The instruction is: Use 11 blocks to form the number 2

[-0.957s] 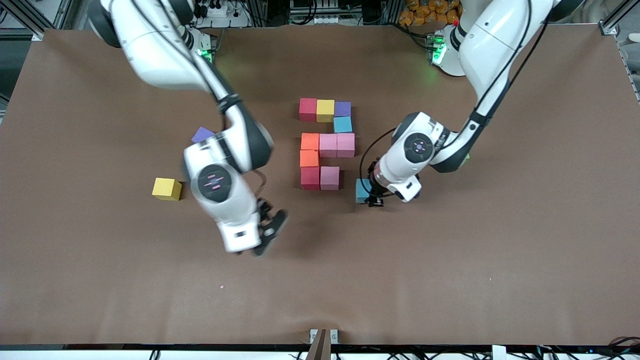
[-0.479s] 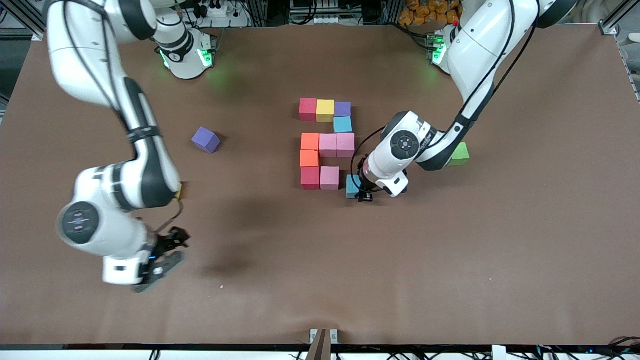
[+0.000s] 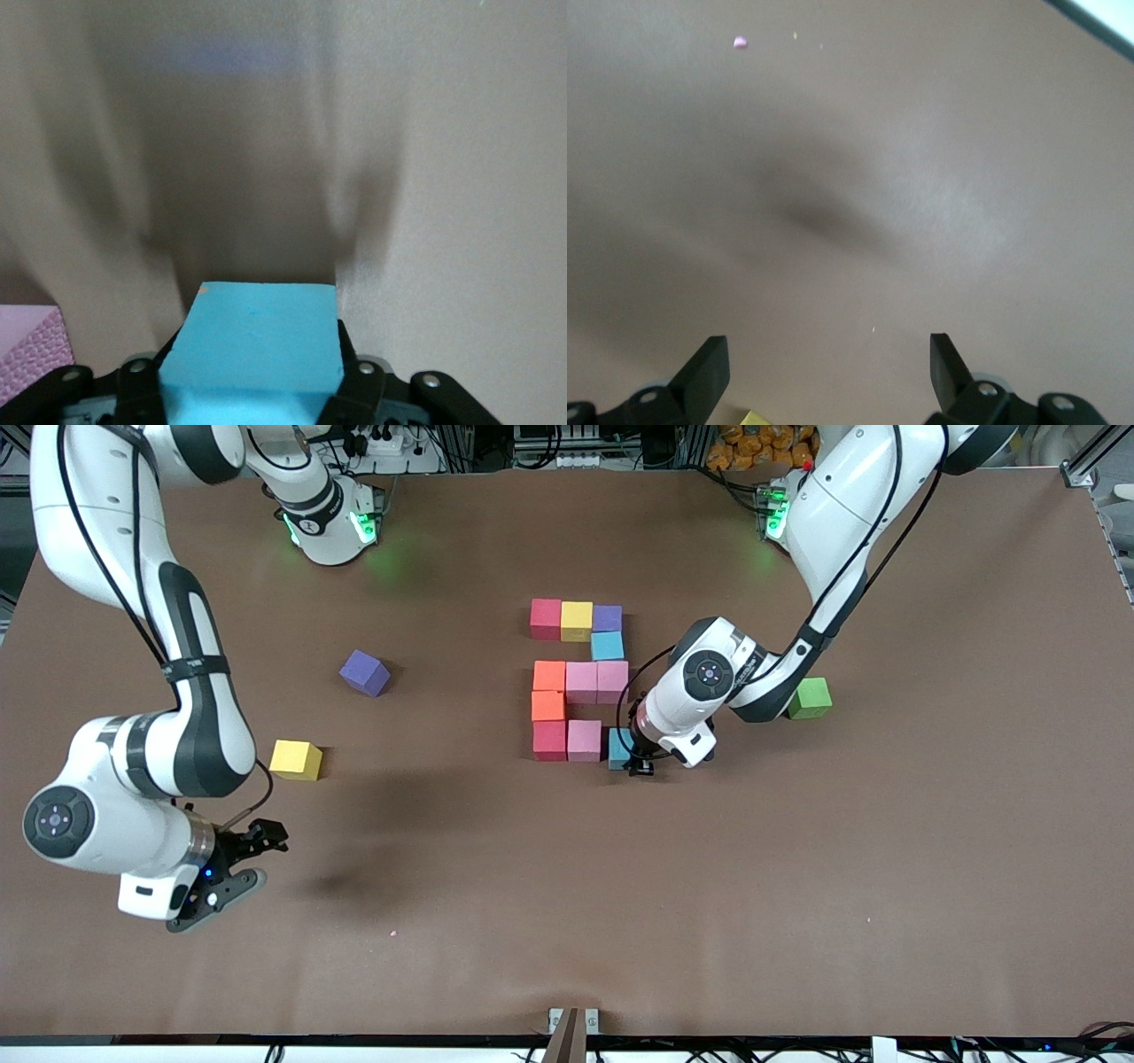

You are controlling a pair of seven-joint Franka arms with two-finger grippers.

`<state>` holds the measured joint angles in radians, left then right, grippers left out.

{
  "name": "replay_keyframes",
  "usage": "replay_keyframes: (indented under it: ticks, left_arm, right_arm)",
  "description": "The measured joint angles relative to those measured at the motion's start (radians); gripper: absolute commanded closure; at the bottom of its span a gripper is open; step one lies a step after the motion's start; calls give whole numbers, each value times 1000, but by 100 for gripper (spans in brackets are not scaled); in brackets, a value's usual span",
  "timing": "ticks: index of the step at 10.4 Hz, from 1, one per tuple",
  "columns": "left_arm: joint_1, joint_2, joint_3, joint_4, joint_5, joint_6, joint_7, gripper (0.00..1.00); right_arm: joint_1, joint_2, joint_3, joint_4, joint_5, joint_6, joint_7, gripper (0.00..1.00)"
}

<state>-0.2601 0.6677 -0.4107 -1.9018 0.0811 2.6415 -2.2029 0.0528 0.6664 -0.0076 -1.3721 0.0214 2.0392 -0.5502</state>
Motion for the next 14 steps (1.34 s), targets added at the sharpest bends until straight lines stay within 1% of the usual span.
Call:
replay_keyframes:
  ticks: [1,2,3,4,5,8,10,11,12,13,14]
  left_arm:
    - [-2,1,0,-1,0,3,0,57]
    - [-3,1,0,-2,0,5,0,57]
    - [-3,2,0,-3,0,5,-1,57]
    - [-4,2,0,-4,0,5,-2,57]
    - [-6,2,0,-4,0,6,-3,57]
    - [-14,3,0,-3,0,8,-19,56]
    - [-16,3,0,-4,0,9,-20,52]
    - [-18,3,0,-4,0,9,-20,49]
    - [-19,5,0,-4,0,9,-20,49]
    - [-19,5,0,-4,0,9,-20,39]
    - [-20,6,1,-4,0,9,-20,0]
  right_arm:
    - [12,-72,6,-130,0,68,2,0]
    - [30,-143,9,-247,1,107,10,0]
    - [46,-211,10,-343,1,109,16,0]
    - [52,-259,11,-396,1,83,23,0]
    - [54,-292,12,-421,1,29,39,0]
    - [52,-334,10,-432,1,-111,75,0]
    - [49,-364,6,-432,1,-171,87,0]
    - [47,-382,3,-432,1,-192,122,0]
    - [46,-405,2,-432,0,-215,174,0]
    - [44,-432,1,-432,0,-224,210,0]
    - [36,-460,-1,-432,-1,-227,226,0]
